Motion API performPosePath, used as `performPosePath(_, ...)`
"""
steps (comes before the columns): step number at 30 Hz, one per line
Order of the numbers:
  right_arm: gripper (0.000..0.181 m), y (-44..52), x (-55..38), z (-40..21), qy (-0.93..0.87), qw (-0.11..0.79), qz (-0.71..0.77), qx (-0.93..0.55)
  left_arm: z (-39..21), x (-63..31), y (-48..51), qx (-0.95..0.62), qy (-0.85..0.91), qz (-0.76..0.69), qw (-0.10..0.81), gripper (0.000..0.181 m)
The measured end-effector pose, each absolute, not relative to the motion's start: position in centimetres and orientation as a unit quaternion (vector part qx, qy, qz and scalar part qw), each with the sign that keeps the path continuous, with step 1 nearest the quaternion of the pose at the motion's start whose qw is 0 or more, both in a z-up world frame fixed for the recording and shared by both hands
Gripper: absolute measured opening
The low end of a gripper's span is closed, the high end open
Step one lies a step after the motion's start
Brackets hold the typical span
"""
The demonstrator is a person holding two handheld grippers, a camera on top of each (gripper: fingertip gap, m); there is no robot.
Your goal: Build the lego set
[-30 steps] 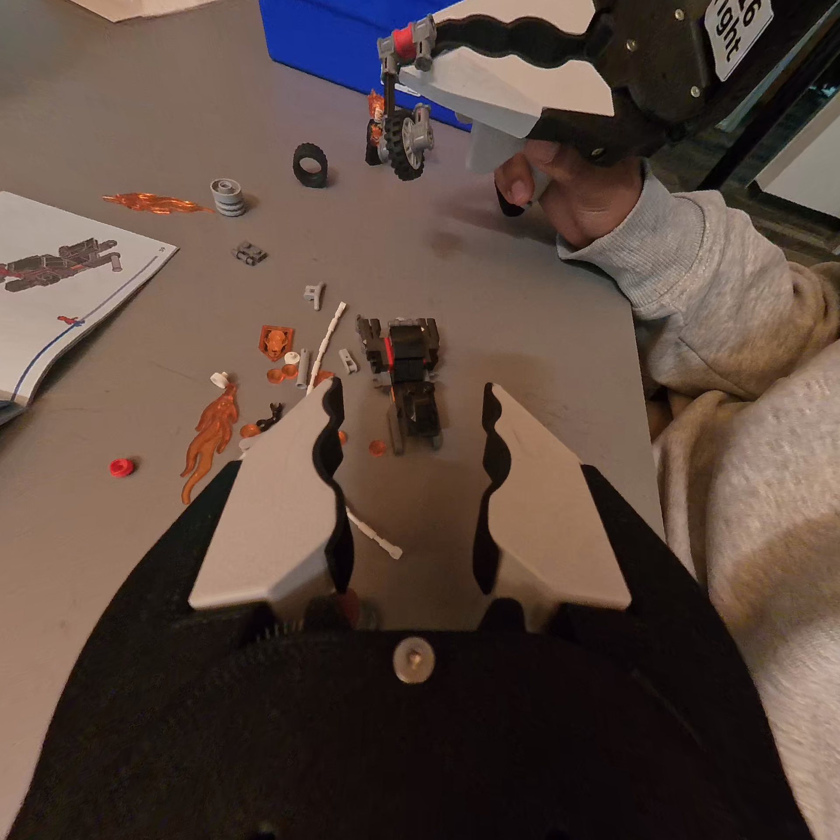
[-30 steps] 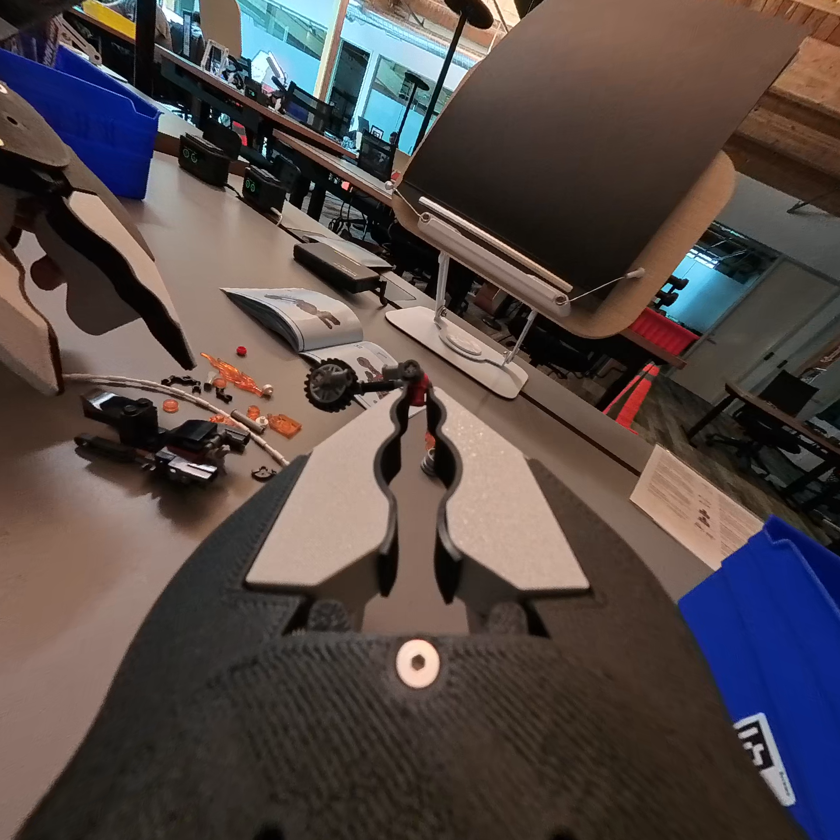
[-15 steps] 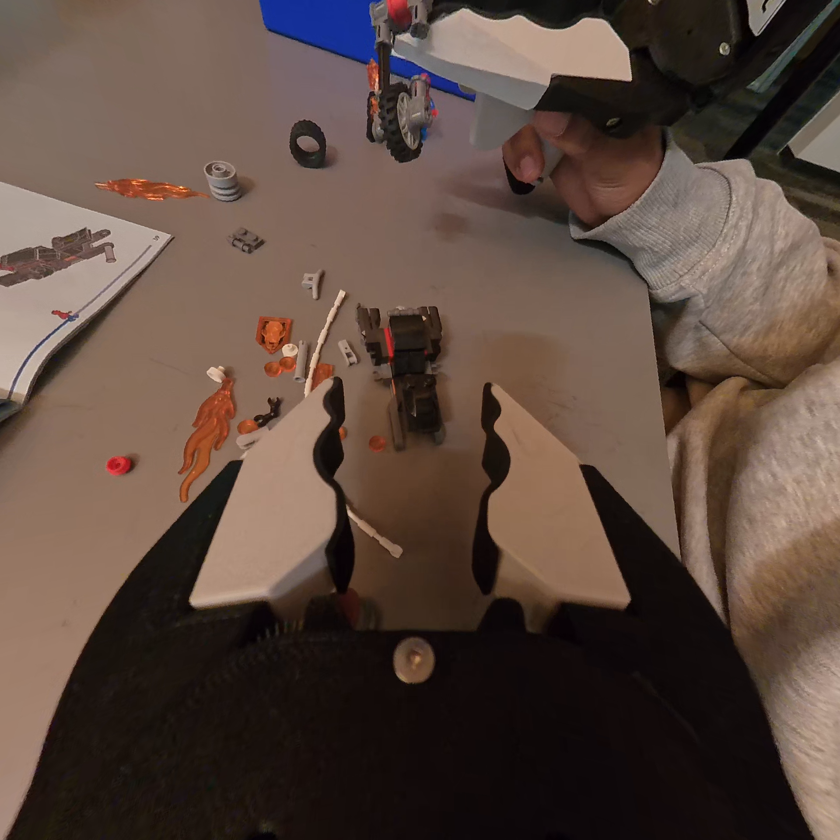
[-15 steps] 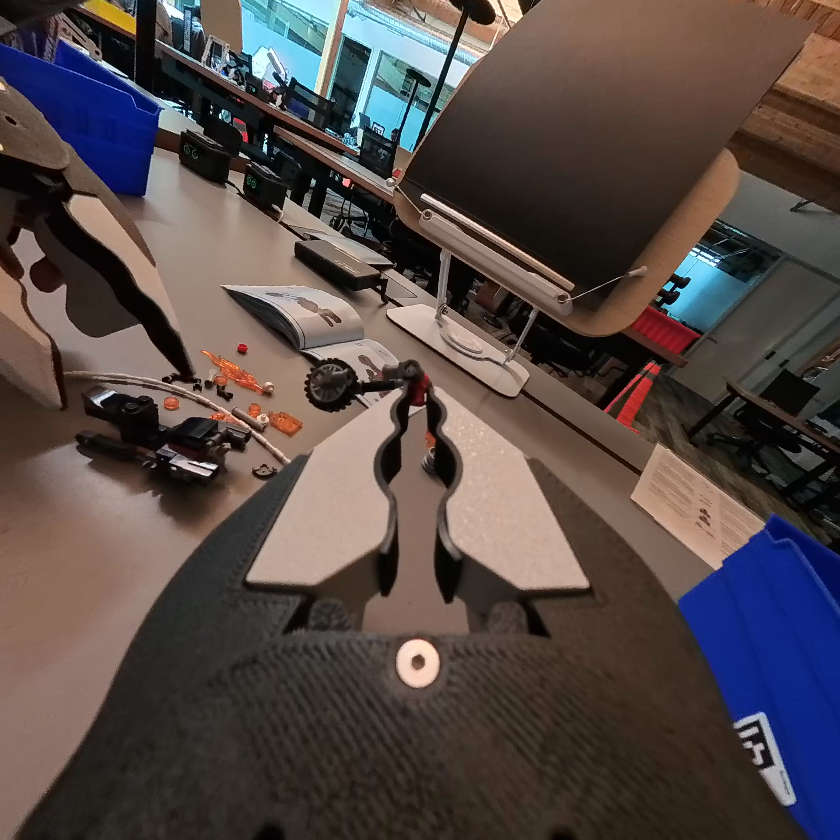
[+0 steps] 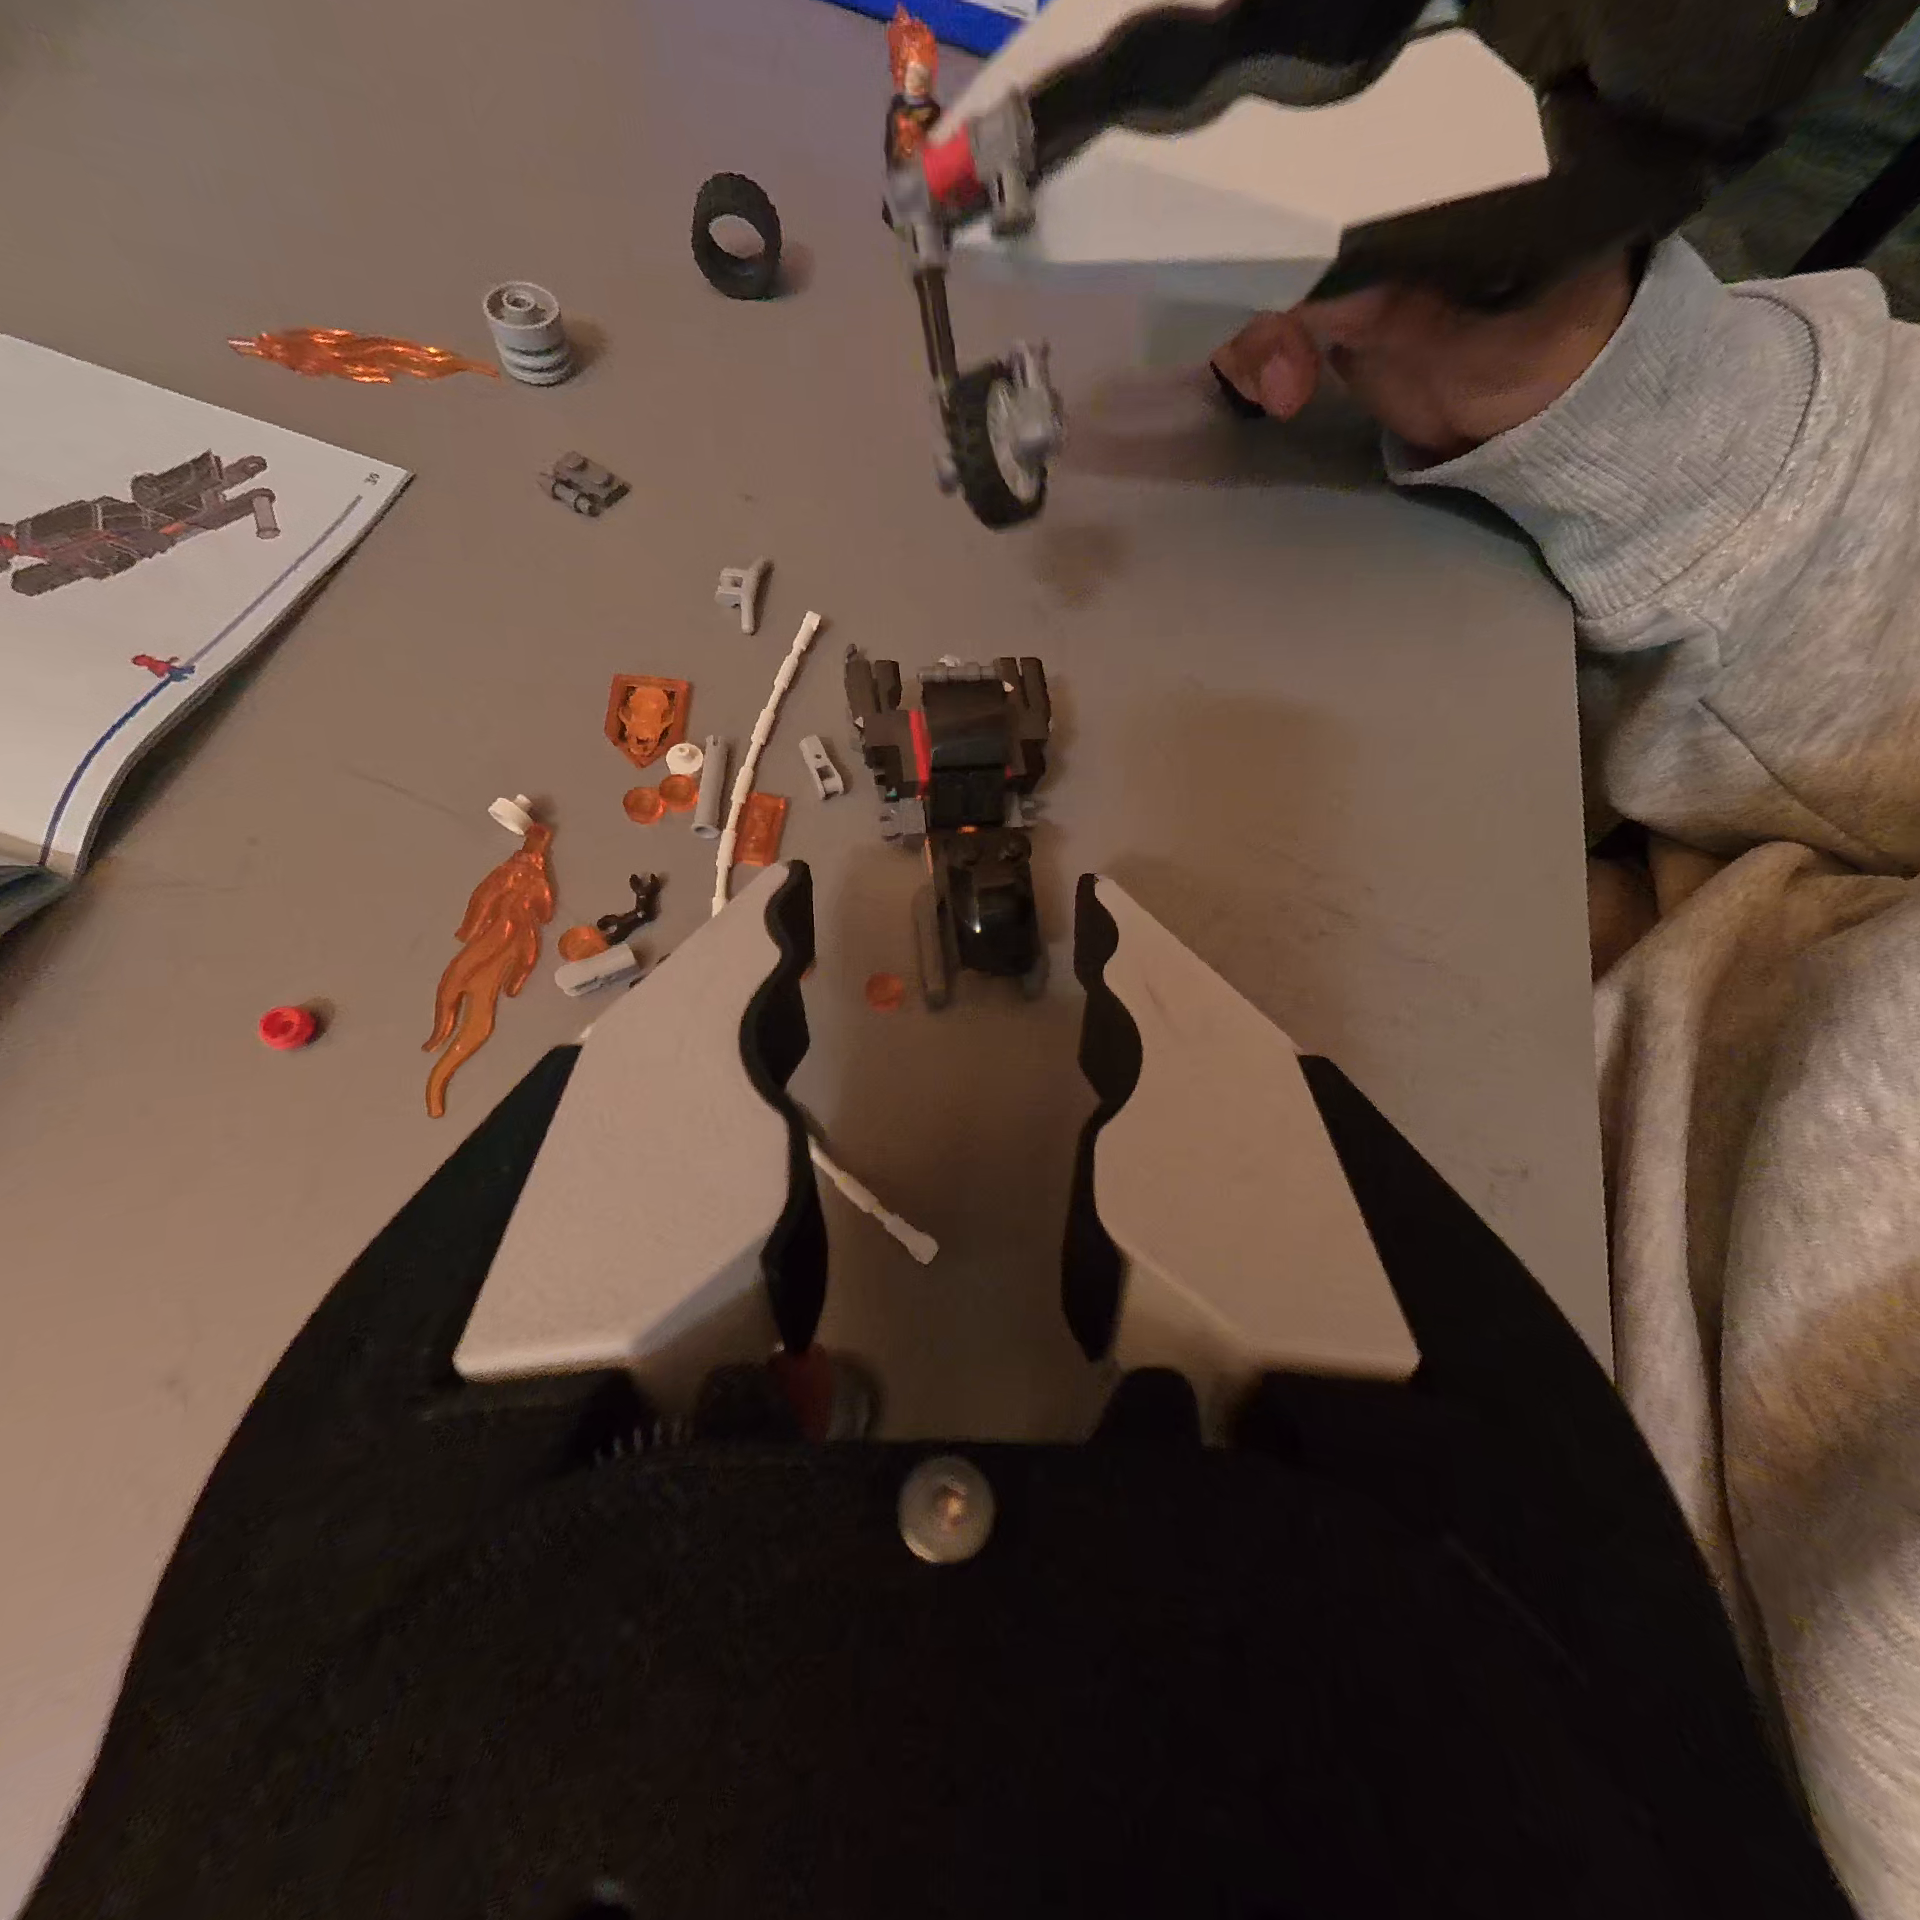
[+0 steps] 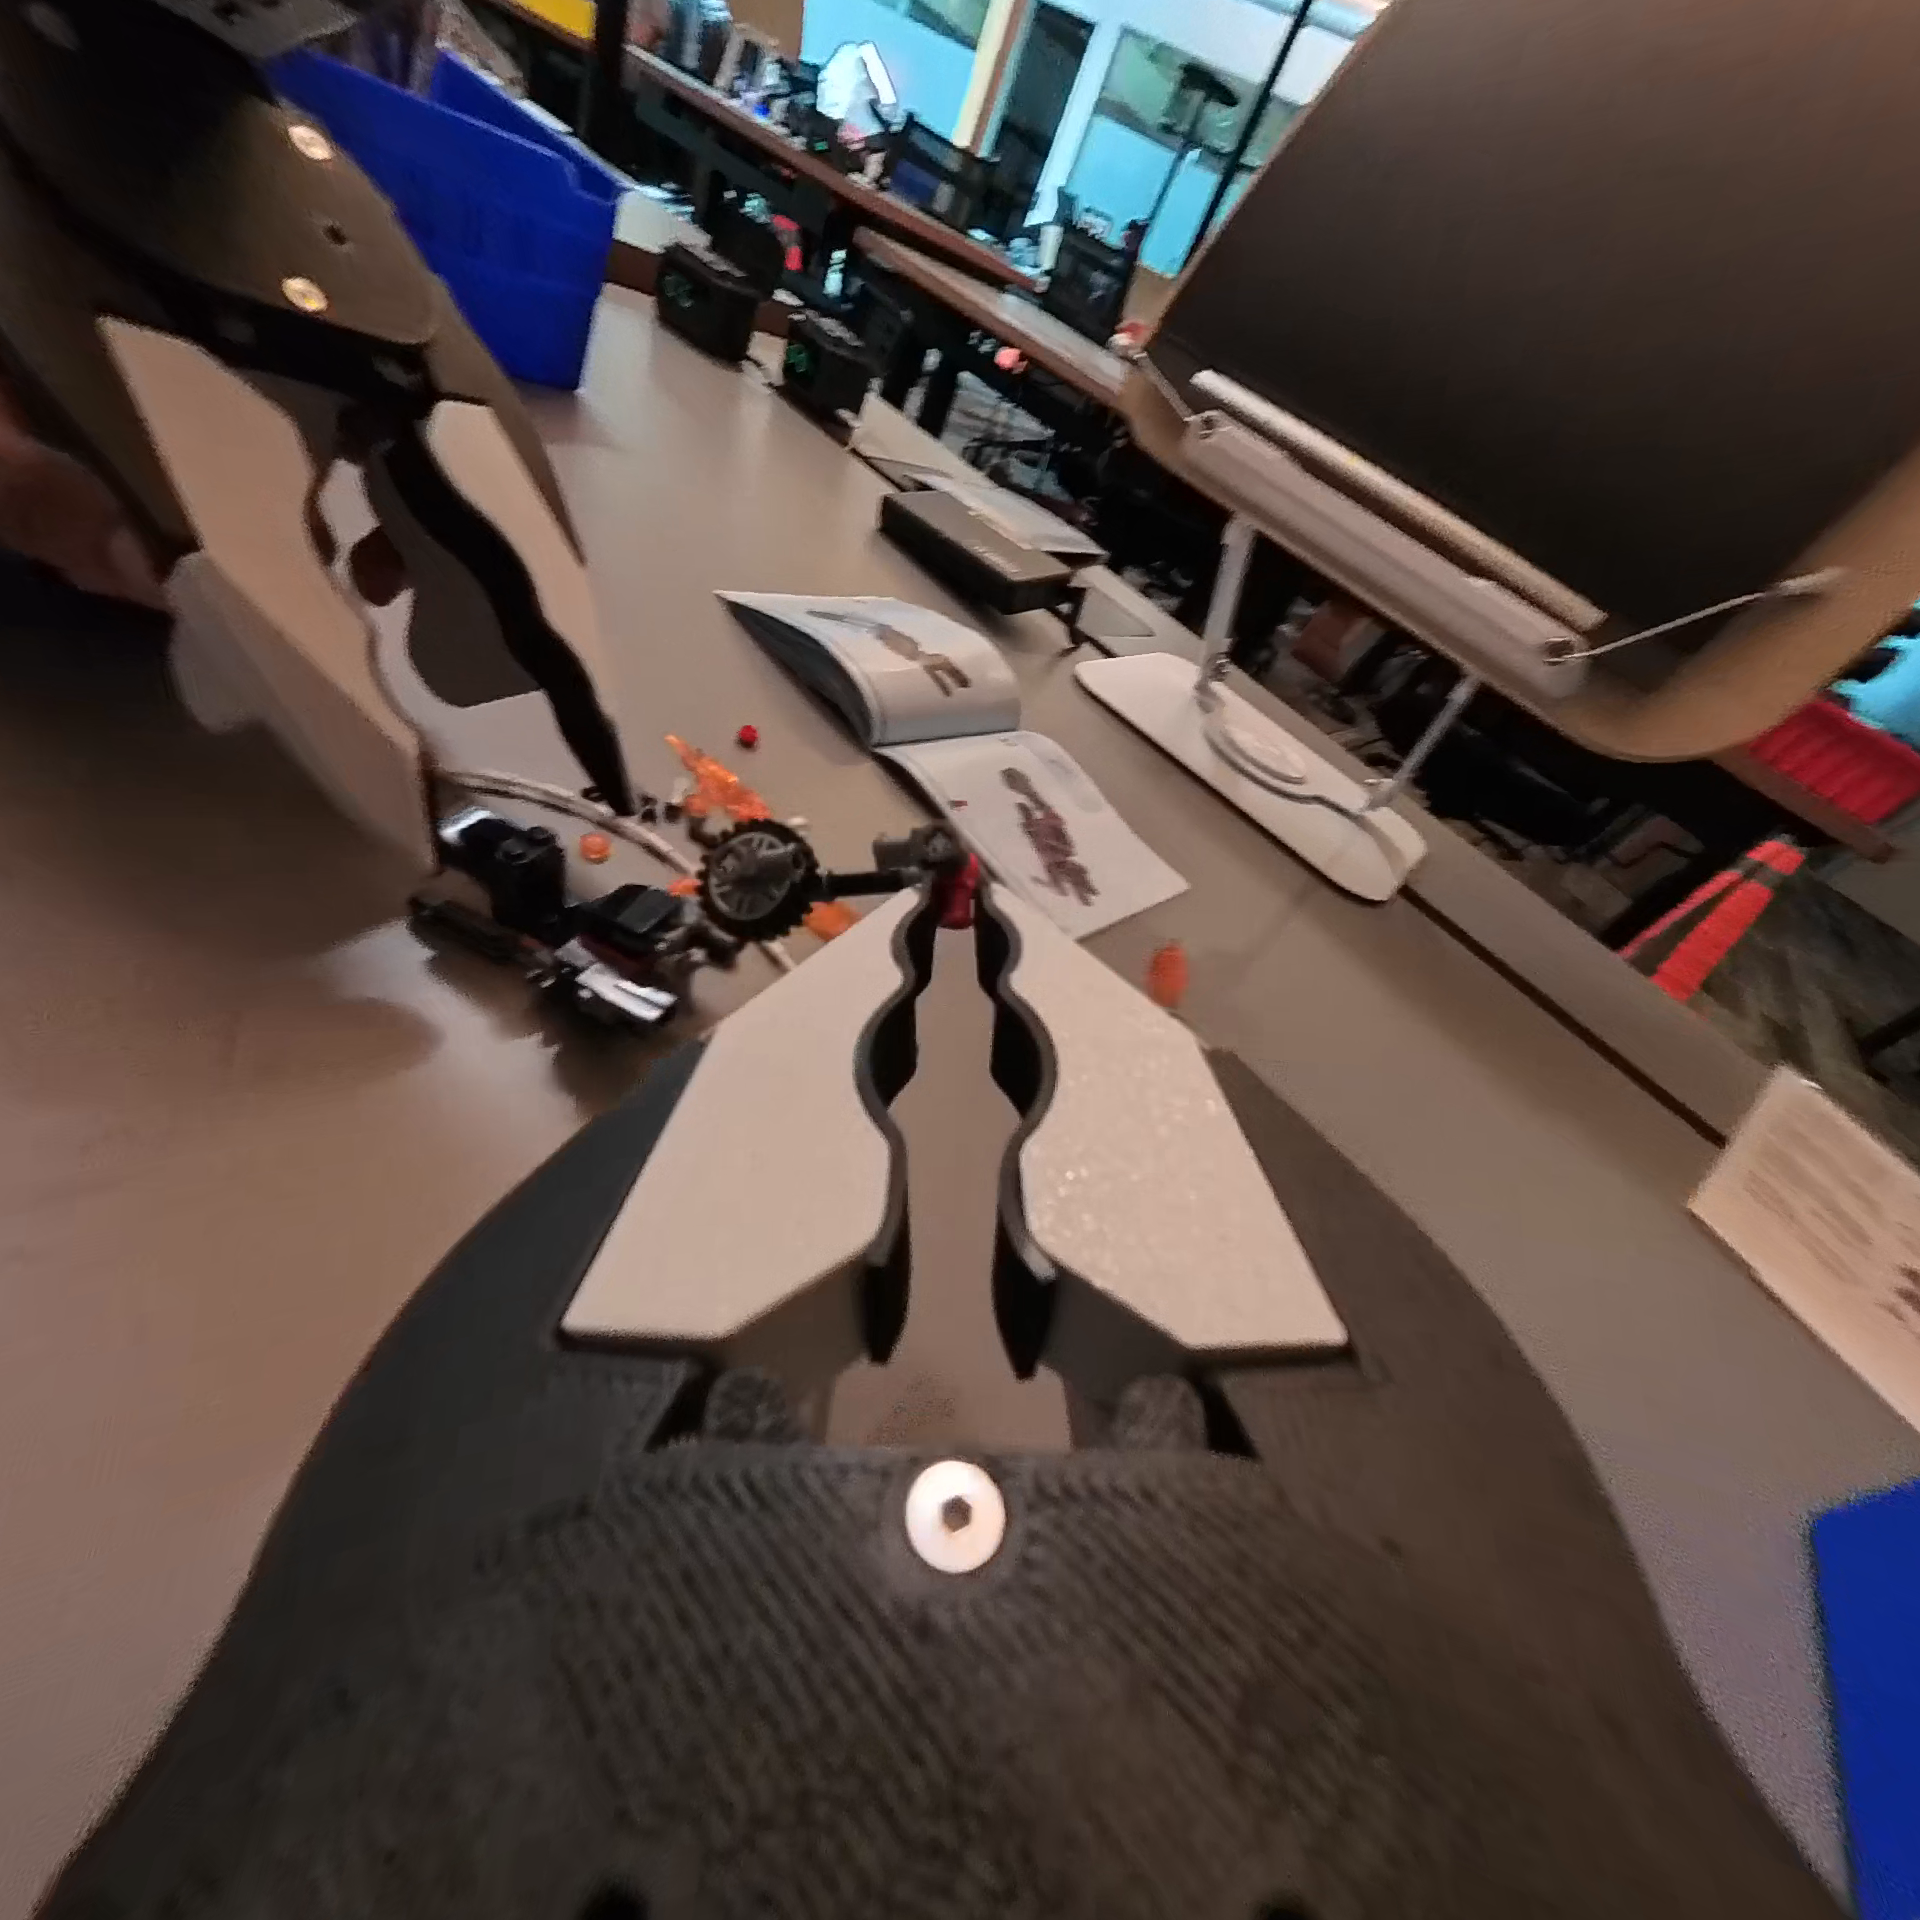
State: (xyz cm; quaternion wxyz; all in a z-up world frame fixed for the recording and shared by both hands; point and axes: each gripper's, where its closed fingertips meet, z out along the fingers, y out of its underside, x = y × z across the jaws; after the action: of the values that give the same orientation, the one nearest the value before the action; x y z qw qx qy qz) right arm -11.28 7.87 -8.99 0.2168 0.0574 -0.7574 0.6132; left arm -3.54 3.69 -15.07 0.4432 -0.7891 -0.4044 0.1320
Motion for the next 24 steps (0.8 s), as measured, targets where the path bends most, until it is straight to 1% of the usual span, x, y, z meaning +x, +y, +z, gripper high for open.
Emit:
performPosePath(9, 0.005, 8.0, -8.7, -8.8, -0.753, 0.131, 0.636, 0.102, -15.0, -4.1, 1.7, -0.768, -0.440, 0.148, 0.442, 0.046)
performPosePath(16, 0.004, 7.4, -7.5, -8.8, -0.751, 0.108, 0.641, 0.117, -13.7, -4.3, 0.8, -0.748, -0.435, 0.182, 0.467, 0.046)
performPosePath(18, 0.004, 7.2, -6.7, -8.5, -0.745, 0.085, 0.651, 0.122, -12.7, -3.9, 1.9, -0.750, -0.400, 0.187, 0.493, 0.046)
performPosePath(20, 0.004, 7.0, -5.4, -8.0, -0.735, 0.039, 0.664, 0.132, -11.4, -3.0, 3.7, -0.748, -0.353, 0.173, 0.535, 0.046)
performPosePath(24, 0.004, 6.8, -2.8, -8.0, -0.730, -0.030, 0.663, 0.165, -9.3, -1.3, 6.1, -0.722, -0.309, 0.100, 0.612, 0.047)
